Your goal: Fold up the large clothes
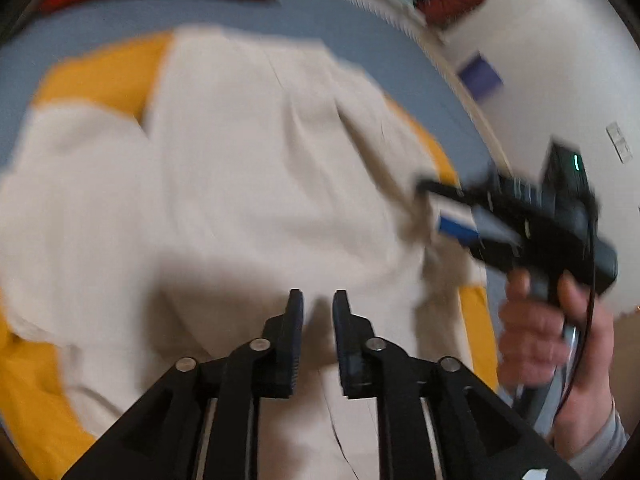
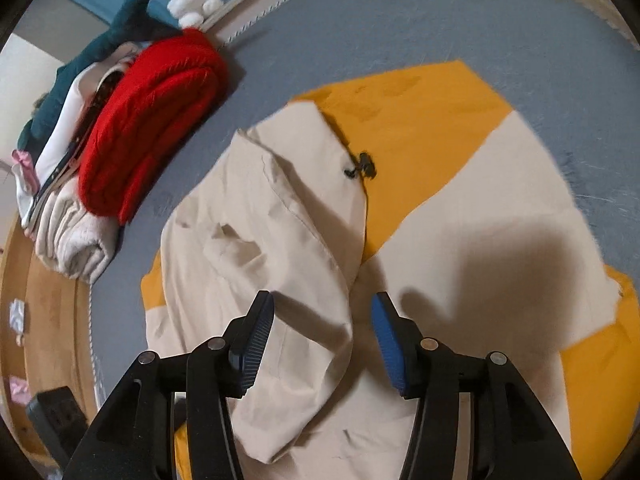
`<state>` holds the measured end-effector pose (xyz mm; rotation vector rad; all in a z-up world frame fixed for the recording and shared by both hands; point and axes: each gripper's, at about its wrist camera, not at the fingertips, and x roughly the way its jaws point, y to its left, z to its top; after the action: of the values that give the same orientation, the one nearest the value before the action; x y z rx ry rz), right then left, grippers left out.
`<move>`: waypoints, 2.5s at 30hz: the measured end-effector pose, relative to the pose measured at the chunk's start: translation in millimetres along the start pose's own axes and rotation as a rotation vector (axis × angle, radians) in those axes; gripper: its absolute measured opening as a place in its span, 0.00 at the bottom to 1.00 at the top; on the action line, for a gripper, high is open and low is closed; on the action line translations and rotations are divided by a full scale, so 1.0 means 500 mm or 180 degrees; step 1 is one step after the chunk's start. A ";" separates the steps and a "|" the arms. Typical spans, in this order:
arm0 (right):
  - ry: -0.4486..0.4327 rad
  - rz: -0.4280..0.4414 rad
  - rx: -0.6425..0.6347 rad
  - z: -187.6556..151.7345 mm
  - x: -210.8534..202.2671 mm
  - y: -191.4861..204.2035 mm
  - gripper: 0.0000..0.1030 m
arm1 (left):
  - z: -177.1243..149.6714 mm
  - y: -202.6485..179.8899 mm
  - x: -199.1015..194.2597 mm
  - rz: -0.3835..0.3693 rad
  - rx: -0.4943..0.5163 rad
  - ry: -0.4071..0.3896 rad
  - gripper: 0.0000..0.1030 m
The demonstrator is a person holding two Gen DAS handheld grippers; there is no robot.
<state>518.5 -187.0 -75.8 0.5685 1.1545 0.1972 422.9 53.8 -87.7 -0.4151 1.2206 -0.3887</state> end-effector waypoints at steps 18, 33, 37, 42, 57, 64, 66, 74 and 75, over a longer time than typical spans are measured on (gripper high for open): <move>-0.0355 -0.0563 0.0304 -0.029 -0.026 -0.013 0.35 | 0.034 0.015 -0.012 0.0245 0.0038 0.0229 0.17; 0.0173 -0.0895 -0.0021 -0.091 0.043 0.001 0.38 | 0.037 0.057 -0.019 0.0561 -0.0250 0.0133 0.17; -0.0287 -0.0658 -0.0683 -0.126 -0.018 0.091 0.38 | 0.041 0.039 -0.073 0.0525 -0.0127 -0.0075 0.17; 0.0540 -0.0654 -0.1082 -0.199 0.080 0.097 0.39 | 0.027 0.027 -0.132 0.0587 -0.0009 -0.0249 0.17; -0.1708 -0.0451 -0.1572 -0.251 -0.487 0.156 0.39 | -0.183 -0.015 -0.480 0.0728 0.0383 -0.1290 0.12; -0.1775 -0.0533 -0.1422 -0.429 -0.718 0.001 0.37 | -0.401 -0.015 -0.589 0.0664 0.0330 -0.1343 0.09; -0.1782 -0.0591 -0.1319 -0.488 -0.774 -0.078 0.29 | -0.472 -0.003 -0.594 0.0643 0.0244 -0.1300 0.08; -0.1479 -0.0562 -0.0722 -0.615 -0.834 -0.277 0.23 | -0.622 0.060 -0.577 0.0674 -0.0207 -0.1002 0.07; -0.1451 -0.0526 -0.0689 -0.618 -0.832 -0.284 0.23 | -0.625 0.080 -0.559 0.0701 -0.0295 -0.0933 0.07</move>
<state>50.9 -386.0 98.6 0.3016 0.7203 0.0440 44.7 197.2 30.0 -0.3968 0.9875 -0.0782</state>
